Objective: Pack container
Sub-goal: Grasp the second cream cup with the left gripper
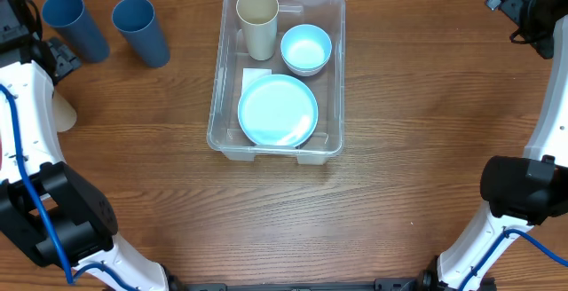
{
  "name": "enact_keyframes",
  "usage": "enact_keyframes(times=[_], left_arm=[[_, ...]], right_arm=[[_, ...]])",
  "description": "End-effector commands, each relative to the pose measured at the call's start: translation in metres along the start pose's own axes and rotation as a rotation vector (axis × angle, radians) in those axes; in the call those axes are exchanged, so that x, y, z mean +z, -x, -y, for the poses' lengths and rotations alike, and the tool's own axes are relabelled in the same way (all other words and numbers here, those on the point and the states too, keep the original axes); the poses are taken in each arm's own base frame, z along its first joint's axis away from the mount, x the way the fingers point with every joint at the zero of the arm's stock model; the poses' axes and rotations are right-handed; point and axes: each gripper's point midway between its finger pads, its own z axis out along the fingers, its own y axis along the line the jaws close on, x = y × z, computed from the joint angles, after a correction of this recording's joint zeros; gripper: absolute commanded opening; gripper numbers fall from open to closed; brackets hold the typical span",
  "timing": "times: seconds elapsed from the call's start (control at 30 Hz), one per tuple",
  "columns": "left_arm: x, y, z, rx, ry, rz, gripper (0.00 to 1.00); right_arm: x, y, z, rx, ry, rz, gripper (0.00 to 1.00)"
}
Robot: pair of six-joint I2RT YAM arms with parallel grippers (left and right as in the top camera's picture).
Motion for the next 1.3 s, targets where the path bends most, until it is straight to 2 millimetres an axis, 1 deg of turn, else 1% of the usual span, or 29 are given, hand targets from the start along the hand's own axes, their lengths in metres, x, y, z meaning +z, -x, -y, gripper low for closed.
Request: enact_keyframes(times=[0.0,0.03,0.07,0.17,0.23,0.3,0.33,0.4,0.43,0.5,0.53,0.57,0.6,0.67,0.7,0.73,0.8,0.83,0.9,0.97,1.0,1.07,1.1,1.13,1.2,1.27], left_arm=[[0.020,-0.010,0.012,0.033,-0.029,-0.043,0.94],[0.025,-0.015,0.016,0.038,-0.043,-0.062,0.85],[0.030,-0.018,0.019,0.041,-0.053,-0.076,0.73],[0.042,-0.034,0.024,0.055,-0.070,-0.137,0.19],[0.041,-0.041,0.025,0.060,-0.078,-0.165,0.04],[0.039,-0.044,0.031,0.058,-0.117,-0.181,0.04],[0.035,-0.047,0.037,0.056,-0.154,-0.200,0.04],[0.026,-0.049,0.042,0.052,-0.198,-0.219,0.04],[0.018,-0.049,0.045,0.051,-0.227,-0.221,0.04],[-0.003,-0.044,0.054,0.047,-0.297,-0.209,0.04],[-0.019,-0.041,0.059,0.046,-0.339,-0.195,0.04],[-0.039,-0.037,0.065,0.048,-0.390,-0.177,0.04],[-0.065,-0.032,0.070,0.054,-0.446,-0.152,0.04],[-0.108,-0.027,0.075,0.073,-0.511,-0.096,0.04],[-0.140,-0.024,0.076,0.091,-0.544,-0.045,0.04],[-0.178,-0.023,0.080,0.128,-0.591,0.022,0.04],[-0.240,-0.025,0.085,0.204,-0.678,0.142,0.04],[-0.265,-0.027,0.088,0.235,-0.718,0.193,0.04],[-0.320,-0.032,0.100,0.316,-0.823,0.324,0.04],[-0.359,-0.034,0.116,0.363,-0.890,0.437,0.04],[-0.370,-0.033,0.124,0.373,-0.911,0.476,0.04],[-0.387,-0.033,0.146,0.393,-0.948,0.543,0.04],[-0.394,-0.033,0.162,0.402,-0.978,0.569,0.04],[-0.399,-0.036,0.184,0.419,-1.016,0.590,0.04],[-0.397,-0.043,0.221,0.453,-1.055,0.606,0.04],[-0.383,-0.053,0.255,0.478,-1.070,0.590,0.04]], right_arm=[[-0.016,0.007,-0.001,0.007,0.013,0.044,1.00],[-0.016,0.007,-0.001,0.007,0.013,0.044,1.00],[-0.016,0.007,-0.001,0.007,0.013,0.044,1.00],[-0.016,0.007,-0.001,0.007,0.013,0.044,1.00],[-0.016,0.007,-0.001,0.007,0.013,0.044,1.00],[-0.016,0.007,-0.001,0.007,0.013,0.044,1.00],[-0.016,0.007,-0.001,0.007,0.013,0.044,1.00],[-0.016,0.007,-0.001,0.007,0.013,0.044,1.00],[-0.016,0.007,-0.001,0.007,0.013,0.044,1.00],[-0.016,0.007,-0.001,0.007,0.013,0.044,1.00],[-0.016,0.007,-0.001,0.007,0.013,0.044,1.00],[-0.016,0.007,-0.001,0.007,0.013,0.044,1.00],[-0.016,0.007,-0.001,0.007,0.013,0.044,1.00],[-0.016,0.007,-0.001,0.007,0.013,0.044,1.00],[-0.016,0.007,-0.001,0.007,0.013,0.044,1.00],[-0.016,0.007,-0.001,0.007,0.013,0.044,1.00],[-0.016,0.007,-0.001,0.007,0.013,0.044,1.00],[-0.016,0.007,-0.001,0.007,0.013,0.044,1.00],[-0.016,0.007,-0.001,0.007,0.013,0.044,1.00],[-0.016,0.007,-0.001,0.007,0.013,0.044,1.00],[-0.016,0.007,-0.001,0.007,0.013,0.044,1.00],[-0.016,0.007,-0.001,0.007,0.013,0.044,1.00],[-0.016,0.007,-0.001,0.007,0.013,0.044,1.00],[-0.016,0.007,-0.001,0.007,0.013,0.044,1.00],[-0.016,0.007,-0.001,0.007,0.013,0.044,1.00],[-0.016,0.007,-0.001,0.007,0.013,0.044,1.00]])
